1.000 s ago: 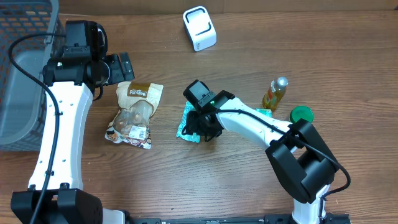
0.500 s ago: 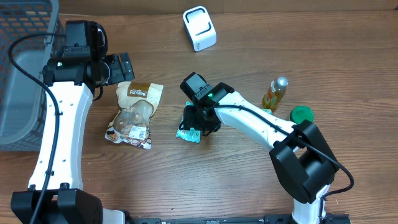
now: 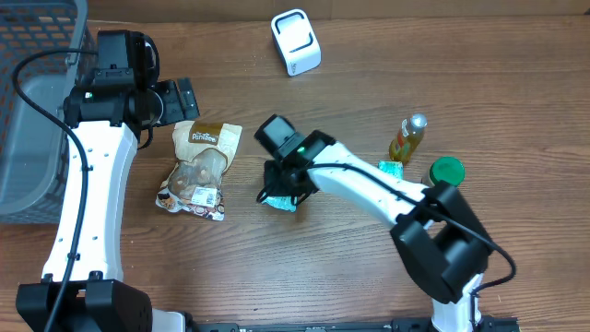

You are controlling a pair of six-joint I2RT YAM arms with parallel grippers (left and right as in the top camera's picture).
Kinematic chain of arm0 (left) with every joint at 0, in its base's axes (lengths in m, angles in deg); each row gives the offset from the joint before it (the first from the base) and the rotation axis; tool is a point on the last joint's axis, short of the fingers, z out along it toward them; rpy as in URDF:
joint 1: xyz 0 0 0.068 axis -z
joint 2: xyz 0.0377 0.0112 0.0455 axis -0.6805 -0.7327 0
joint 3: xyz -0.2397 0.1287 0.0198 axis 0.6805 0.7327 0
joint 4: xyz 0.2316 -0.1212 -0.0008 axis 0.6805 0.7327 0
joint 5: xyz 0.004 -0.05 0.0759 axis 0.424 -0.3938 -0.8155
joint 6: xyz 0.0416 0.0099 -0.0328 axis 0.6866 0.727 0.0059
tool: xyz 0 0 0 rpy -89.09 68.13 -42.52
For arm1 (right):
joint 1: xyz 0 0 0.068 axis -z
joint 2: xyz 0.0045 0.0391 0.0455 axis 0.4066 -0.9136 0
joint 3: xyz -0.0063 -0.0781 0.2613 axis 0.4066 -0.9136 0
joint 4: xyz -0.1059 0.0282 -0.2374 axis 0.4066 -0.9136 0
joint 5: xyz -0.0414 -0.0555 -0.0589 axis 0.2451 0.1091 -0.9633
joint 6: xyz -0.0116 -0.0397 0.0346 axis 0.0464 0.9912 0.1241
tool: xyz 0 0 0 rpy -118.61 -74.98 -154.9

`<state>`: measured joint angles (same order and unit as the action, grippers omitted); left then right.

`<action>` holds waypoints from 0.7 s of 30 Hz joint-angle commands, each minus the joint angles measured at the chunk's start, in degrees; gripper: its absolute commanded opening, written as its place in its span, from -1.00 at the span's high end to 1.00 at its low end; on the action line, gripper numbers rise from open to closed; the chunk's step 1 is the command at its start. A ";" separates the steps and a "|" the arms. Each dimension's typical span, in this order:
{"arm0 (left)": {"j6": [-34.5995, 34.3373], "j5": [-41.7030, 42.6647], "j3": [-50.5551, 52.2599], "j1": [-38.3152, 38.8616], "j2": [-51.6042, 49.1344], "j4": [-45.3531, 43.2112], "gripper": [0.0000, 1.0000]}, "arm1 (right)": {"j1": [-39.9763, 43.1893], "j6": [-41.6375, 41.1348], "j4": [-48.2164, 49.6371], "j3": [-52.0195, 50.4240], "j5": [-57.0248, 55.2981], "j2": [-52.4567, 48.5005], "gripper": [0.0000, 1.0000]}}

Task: Scan the item barcode

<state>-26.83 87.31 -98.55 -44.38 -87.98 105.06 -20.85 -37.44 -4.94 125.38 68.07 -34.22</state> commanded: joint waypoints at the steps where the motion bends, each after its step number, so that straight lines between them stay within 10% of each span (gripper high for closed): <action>1: -0.37 0.24 -1.20 0.44 -0.17 0.00 -1.00 | -2.67 0.17 1.66 0.70 -0.66 -3.54 0.88; 21: -0.37 0.24 -1.20 0.44 -0.17 0.00 -0.99 | 3.32 2.82 0.57 8.59 3.26 -1.27 0.58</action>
<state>-26.83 87.31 -98.55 -44.38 -87.98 105.06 -21.00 -35.32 -4.11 132.11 71.17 -38.44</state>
